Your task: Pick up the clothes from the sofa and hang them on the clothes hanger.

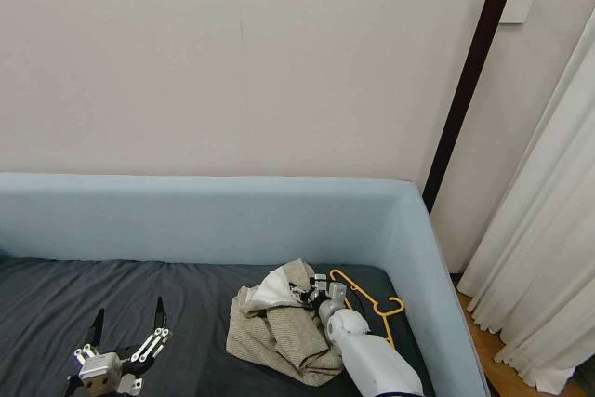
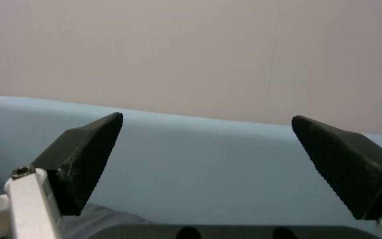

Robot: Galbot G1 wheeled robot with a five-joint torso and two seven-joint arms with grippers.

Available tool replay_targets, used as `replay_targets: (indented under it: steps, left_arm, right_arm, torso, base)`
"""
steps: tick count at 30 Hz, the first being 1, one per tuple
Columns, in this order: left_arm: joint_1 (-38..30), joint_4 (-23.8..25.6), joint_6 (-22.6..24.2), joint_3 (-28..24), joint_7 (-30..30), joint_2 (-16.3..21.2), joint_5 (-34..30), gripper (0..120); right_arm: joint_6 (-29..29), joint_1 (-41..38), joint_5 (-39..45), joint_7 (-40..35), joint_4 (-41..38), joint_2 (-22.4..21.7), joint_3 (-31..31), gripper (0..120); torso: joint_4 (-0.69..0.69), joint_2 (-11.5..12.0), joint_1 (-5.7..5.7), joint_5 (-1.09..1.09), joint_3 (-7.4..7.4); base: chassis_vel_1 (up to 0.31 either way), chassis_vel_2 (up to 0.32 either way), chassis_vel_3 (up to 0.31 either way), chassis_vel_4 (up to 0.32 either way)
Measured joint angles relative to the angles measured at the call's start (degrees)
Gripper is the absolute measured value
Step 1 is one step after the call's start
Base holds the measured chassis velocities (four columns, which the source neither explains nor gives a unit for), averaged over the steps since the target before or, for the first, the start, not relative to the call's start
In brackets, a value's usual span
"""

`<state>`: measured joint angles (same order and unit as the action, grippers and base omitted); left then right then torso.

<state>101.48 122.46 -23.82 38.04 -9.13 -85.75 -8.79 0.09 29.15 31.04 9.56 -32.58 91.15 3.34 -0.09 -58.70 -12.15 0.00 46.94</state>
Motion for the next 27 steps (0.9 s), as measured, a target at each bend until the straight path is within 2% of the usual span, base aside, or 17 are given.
replay_targets:
  steps: [1,5,6,9,11,13,16,23,26,27]
  left_arm:
    - [0.0,0.0,0.0,0.0,0.0,0.0,0.0,100]
    - [-0.34,-0.6,-0.15,-0.12,-0.12,0.0,-0.02,100]
    - [-0.34,-0.6,-0.15,-0.12,-0.12,0.0,-0.02,100]
    - [-0.51,-0.91,-0.31,-0.31,-0.18,-0.02,-0.03,100]
    - [-0.67,-1.21,-0.39,-0.39,-0.26,-0.01,-0.04,100]
    - [-0.72,-1.34,-0.43,-0.42,-0.29,0.03,-0.05,100]
    - [-0.91,-1.63,-0.5,-0.57,-0.32,0.16,-0.09,100]
    - [-1.2,-1.81,-0.6,-0.96,-0.47,0.38,-0.15,100]
    - [-1.34,-1.83,-0.7,-1.11,-1.05,0.81,-0.21,100]
    - [-1.34,-1.83,-0.7,-1.11,-1.05,0.81,-0.21,100]
  right_arm:
    - [0.0,0.0,0.0,0.0,0.0,0.0,0.0,60]
    - [1.86,0.16,-0.53,0.43,-0.22,-0.14,-0.48,42]
    - [1.86,0.16,-0.53,0.43,-0.22,-0.14,-0.48,42]
    - [3.26,0.16,-1.04,1.25,-0.2,-0.23,-0.74,30]
    - [4.51,0.25,-1.19,1.57,-0.23,-0.31,-0.82,19]
    - [5.25,0.36,-1.2,1.61,-0.55,-0.45,-0.86,16]
    - [7.89,0.49,-0.54,1.57,-2.62,-1.27,-1.72,3]
    - [10.21,0.92,4.64,2.14,-8.96,-3.83,-4.91,1]
    - [11.0,1.18,10.48,3.08,-15.28,-6.06,-6.72,1]
    - [11.0,1.18,10.48,3.08,-15.28,-6.06,-6.72,1]
  torso:
    - [0.0,0.0,0.0,0.0,0.0]
    - [0.0,0.0,0.0,0.0,0.0]
    - [0.0,0.0,0.0,0.0,0.0]
    - [0.0,0.0,0.0,0.0,0.0]
    - [0.0,0.0,0.0,0.0,0.0]
    - [0.0,0.0,0.0,0.0,0.0]
    - [0.0,0.0,0.0,0.0,0.0]
    - [0.0,0.0,0.0,0.0,0.0]
    - [0.01,0.0,0.0,0.01,0.0]
    - [0.01,0.0,0.0,0.01,0.0]
  base:
    - [0.0,0.0,0.0,0.0]
    - [0.0,0.0,0.0,0.0]
    - [0.0,0.0,0.0,0.0]
    - [0.0,0.0,0.0,0.0]
    - [0.0,0.0,0.0,0.0]
    - [0.0,0.0,0.0,0.0]
    - [0.0,0.0,0.0,0.0]
    - [0.0,0.0,0.0,0.0]
    - [0.0,0.0,0.0,0.0]
    - [0.0,0.0,0.0,0.0]
